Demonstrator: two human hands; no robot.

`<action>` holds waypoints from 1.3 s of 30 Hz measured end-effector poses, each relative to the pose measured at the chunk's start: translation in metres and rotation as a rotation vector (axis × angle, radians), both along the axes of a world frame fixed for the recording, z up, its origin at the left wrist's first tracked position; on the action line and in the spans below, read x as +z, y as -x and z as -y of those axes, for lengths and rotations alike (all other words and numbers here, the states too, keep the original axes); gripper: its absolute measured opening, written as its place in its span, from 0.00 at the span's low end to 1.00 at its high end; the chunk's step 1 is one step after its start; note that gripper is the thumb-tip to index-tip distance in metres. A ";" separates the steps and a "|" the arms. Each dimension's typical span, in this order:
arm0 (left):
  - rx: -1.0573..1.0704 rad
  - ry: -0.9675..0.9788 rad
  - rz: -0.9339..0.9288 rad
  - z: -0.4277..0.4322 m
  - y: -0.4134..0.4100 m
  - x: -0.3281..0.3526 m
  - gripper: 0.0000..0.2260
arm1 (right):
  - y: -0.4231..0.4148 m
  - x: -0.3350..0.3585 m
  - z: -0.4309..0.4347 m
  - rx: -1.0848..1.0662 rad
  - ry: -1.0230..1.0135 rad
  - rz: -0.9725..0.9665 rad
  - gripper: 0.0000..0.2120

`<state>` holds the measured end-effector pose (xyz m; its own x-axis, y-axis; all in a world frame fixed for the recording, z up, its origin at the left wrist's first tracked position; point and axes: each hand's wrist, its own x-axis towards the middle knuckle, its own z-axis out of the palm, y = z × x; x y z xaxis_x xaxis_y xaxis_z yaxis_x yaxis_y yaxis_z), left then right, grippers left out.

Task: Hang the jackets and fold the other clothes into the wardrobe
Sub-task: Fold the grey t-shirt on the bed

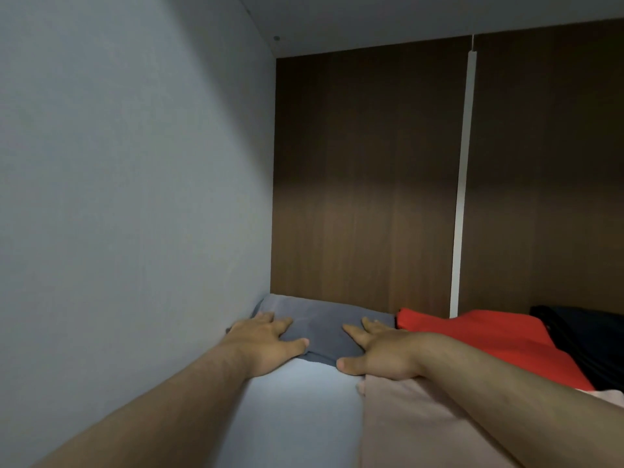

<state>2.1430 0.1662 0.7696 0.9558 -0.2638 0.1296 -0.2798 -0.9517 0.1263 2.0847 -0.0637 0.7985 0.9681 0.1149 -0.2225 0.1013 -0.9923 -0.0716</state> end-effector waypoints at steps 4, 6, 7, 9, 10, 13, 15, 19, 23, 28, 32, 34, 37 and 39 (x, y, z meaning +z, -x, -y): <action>0.033 0.127 -0.079 0.009 -0.014 0.009 0.29 | 0.001 0.000 -0.002 -0.001 -0.023 0.032 0.40; 0.039 0.144 -0.039 0.018 -0.023 0.017 0.28 | 0.003 -0.001 -0.002 -0.002 -0.160 0.195 0.35; 0.032 0.112 0.042 0.022 -0.025 0.017 0.27 | 0.002 -0.001 -0.002 -0.007 -0.213 0.316 0.33; -0.056 0.083 0.244 0.026 -0.026 0.010 0.26 | -0.002 -0.003 -0.001 -0.014 -0.156 0.429 0.30; -0.118 0.083 0.272 0.027 -0.027 0.007 0.28 | -0.004 -0.006 0.000 -0.009 -0.076 0.382 0.33; -0.129 0.041 0.055 0.025 -0.036 0.008 0.38 | -0.015 -0.010 0.002 -0.049 0.037 0.177 0.41; -0.052 0.056 -0.110 0.026 -0.041 0.014 0.41 | -0.018 -0.009 0.002 -0.065 0.028 0.132 0.43; 0.011 0.065 -0.167 0.033 -0.046 0.014 0.43 | -0.020 -0.010 0.002 -0.066 0.032 0.114 0.44; -0.015 0.074 -0.108 0.030 -0.049 0.011 0.46 | -0.021 -0.012 0.003 -0.064 0.028 0.120 0.45; -0.037 0.105 -0.036 0.028 -0.047 0.008 0.43 | -0.023 -0.012 0.002 -0.067 0.028 0.125 0.45; -0.029 -0.010 0.011 0.031 -0.042 0.004 0.33 | -0.024 -0.014 0.002 -0.078 0.007 0.135 0.45; -0.008 -0.057 -0.044 0.033 -0.034 0.004 0.32 | -0.023 -0.014 0.003 -0.074 -0.001 0.140 0.45; 0.034 -0.019 -0.072 0.029 -0.018 0.004 0.32 | -0.023 -0.015 0.002 -0.061 -0.007 0.153 0.44; 0.071 0.001 -0.073 0.025 -0.005 0.003 0.32 | -0.022 -0.016 0.001 -0.058 -0.022 0.142 0.45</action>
<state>2.1483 0.1415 0.7729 0.9791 -0.1947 0.0595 -0.2015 -0.9687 0.1451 2.1070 -0.0644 0.7829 0.9949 0.0608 -0.0807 0.0541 -0.9951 -0.0828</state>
